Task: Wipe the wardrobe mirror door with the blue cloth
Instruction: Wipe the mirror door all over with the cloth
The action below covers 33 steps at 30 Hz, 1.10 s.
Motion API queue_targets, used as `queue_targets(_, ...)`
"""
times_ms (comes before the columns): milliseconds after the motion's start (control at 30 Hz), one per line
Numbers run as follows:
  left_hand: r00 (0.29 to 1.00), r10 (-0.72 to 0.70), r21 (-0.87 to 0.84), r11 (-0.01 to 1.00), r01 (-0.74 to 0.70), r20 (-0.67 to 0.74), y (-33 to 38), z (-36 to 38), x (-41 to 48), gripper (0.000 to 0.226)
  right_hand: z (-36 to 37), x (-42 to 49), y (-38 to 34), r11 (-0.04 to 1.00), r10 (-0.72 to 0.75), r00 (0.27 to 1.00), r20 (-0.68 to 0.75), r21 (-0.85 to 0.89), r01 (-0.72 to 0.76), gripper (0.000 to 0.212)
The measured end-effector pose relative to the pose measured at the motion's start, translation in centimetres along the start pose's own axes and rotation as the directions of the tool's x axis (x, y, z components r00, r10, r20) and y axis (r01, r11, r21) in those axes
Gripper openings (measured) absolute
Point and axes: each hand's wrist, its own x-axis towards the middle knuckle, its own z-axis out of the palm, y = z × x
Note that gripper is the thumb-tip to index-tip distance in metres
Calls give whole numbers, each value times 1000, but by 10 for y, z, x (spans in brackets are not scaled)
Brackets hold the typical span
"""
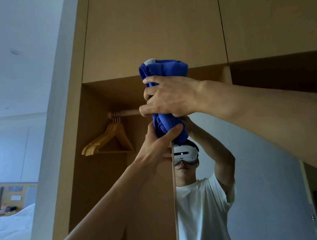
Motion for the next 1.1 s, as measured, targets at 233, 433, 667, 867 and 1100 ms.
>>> queue_targets(233, 988, -42, -114, 993, 25, -146, 3, 2, 16, 44, 18, 3, 0, 995, -81, 972, -220, -72, 67, 35)
queue_targets(433, 965, -131, -165, 982, 94, -229, 3, 2, 24, 34, 33, -18, 7, 926, 356, 844, -402, 275, -260, 73)
queue_targets(667, 923, -324, -258, 928, 268, -209, 14, -4, 30, 63, 52, -31, 0, 507, 625, 748, 225, 612, -607, 33)
queue_targets(867, 947, -189, -78, 982, 175, -259, 14, -13, 30, 26, 52, -26, -7, 508, 601, 750, 276, 592, -625, 22)
queue_targets(1100, 958, -55, 207, 971, 117, -282, 32, -15, 37, 30, 55, -28, -13, 425, 619, 745, 250, 691, -585, 22)
